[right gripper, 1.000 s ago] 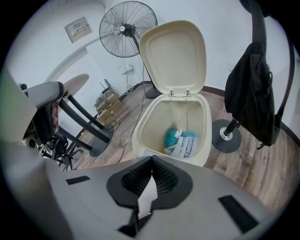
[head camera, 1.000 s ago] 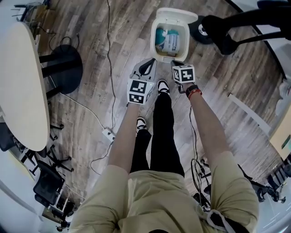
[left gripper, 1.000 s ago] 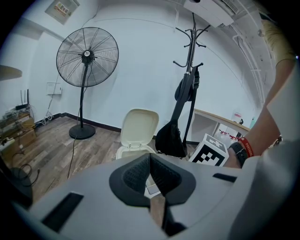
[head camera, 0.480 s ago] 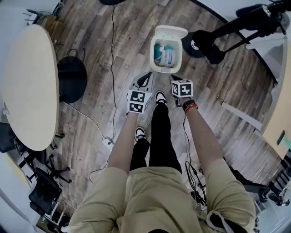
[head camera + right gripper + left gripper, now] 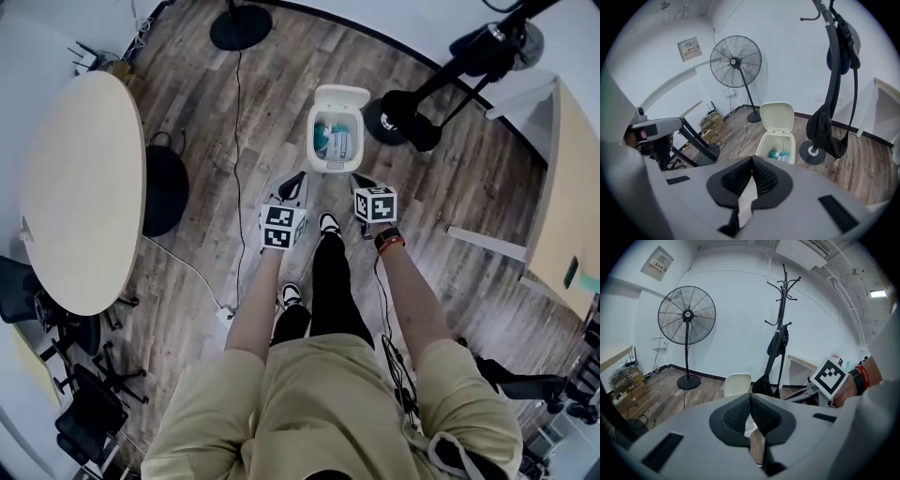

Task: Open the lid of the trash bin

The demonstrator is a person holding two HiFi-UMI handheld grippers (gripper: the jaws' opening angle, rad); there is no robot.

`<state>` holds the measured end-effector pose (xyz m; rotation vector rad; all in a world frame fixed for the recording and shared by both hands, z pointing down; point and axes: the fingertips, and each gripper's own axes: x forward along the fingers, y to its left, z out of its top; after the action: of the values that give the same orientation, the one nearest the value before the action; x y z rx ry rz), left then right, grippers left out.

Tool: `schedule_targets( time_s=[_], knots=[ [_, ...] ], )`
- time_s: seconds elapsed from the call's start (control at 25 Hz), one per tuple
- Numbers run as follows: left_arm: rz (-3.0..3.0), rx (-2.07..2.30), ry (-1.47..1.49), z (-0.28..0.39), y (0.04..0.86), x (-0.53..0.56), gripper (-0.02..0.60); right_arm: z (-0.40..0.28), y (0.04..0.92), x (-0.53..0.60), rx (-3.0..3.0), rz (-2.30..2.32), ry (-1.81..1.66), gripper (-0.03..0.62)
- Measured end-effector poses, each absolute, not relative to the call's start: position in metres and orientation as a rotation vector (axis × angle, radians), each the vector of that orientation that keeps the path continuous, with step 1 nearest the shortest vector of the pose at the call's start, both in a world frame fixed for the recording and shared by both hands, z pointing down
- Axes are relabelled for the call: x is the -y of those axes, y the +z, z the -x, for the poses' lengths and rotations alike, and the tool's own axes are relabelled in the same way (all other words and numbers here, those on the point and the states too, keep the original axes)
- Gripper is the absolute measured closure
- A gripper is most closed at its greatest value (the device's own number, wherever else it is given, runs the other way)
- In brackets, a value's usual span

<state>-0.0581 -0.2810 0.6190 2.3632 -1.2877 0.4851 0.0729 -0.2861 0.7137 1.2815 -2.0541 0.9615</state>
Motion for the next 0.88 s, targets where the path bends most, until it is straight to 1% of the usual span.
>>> schedule_targets(
  time_s=[0.16, 0.44, 0.88],
  knots=[
    [-2.358, 1.304, 0.453, 0.065, 0.585, 0.256, 0.558, -0.073, 0.667, 0.269, 2.088, -1.322, 0.893, 0.583],
    [-2.415, 1.369, 0.401, 0.071, 0.501, 0.224, 0.558, -0.063, 0.575, 0.238, 2.197, -1.385, 0.757, 0.583],
    [-2.499, 1.426, 0.295, 0.086, 0.408, 0.166, 0.558, -0.054, 0.458, 0.169, 2.288, -1.535, 0.608, 0.582]
  ],
)
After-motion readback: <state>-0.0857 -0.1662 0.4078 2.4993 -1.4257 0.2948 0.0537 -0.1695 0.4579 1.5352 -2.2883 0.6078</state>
